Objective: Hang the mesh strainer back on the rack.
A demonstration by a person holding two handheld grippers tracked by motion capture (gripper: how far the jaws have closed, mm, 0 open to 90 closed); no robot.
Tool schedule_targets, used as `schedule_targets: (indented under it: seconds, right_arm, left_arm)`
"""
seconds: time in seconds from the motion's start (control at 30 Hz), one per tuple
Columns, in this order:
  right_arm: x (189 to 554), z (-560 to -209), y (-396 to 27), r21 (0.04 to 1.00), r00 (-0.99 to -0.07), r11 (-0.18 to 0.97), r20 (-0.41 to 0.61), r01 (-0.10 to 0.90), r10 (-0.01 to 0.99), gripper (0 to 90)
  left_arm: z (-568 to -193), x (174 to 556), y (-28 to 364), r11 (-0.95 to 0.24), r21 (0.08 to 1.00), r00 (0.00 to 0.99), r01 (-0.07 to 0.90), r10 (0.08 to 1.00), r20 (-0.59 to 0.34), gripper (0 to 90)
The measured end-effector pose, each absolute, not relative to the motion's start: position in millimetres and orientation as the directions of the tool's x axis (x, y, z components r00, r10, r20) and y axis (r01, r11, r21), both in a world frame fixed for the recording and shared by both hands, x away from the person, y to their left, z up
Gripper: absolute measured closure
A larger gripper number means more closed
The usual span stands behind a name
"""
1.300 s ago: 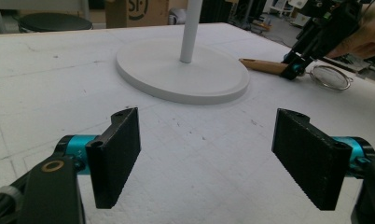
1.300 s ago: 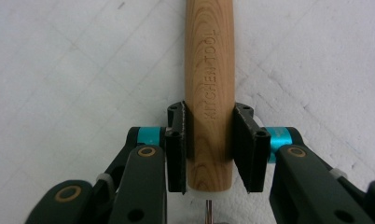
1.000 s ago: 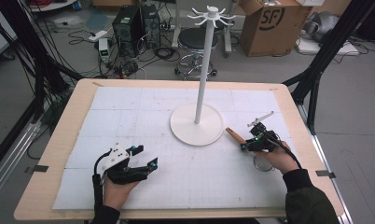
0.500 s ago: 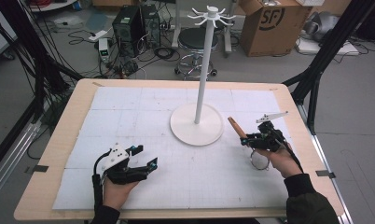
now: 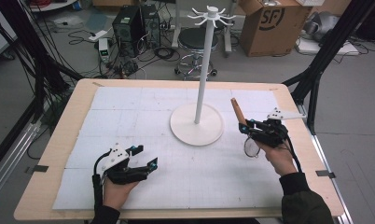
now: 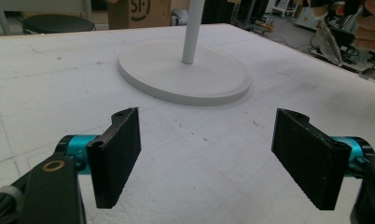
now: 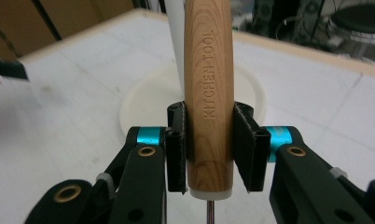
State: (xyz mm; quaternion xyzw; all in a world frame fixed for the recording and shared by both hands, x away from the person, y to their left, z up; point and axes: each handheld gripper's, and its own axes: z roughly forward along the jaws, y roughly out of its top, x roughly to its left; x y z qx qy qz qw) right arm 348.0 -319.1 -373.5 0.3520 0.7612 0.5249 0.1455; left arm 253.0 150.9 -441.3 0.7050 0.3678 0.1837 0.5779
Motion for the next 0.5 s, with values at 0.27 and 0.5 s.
schedule_targets:
  seconds: [0.27, 0.5]
  right_arm:
    - [341, -354, -315, 0.955, -0.727, 0.034, 0.2, 0.293, 0.656, 68.8]
    - [338, -338, -298, 0.974, -0.755, -0.045, 0.201, 0.222, 0.625, 68.7]
  left_arm:
    - [-441, 253, 151, -0.063, 0.95, 0.662, 0.306, 0.731, -0.165, 24.4]
    - [-441, 253, 151, -0.063, 0.95, 0.663, 0.307, 0.73, -0.166, 24.4]
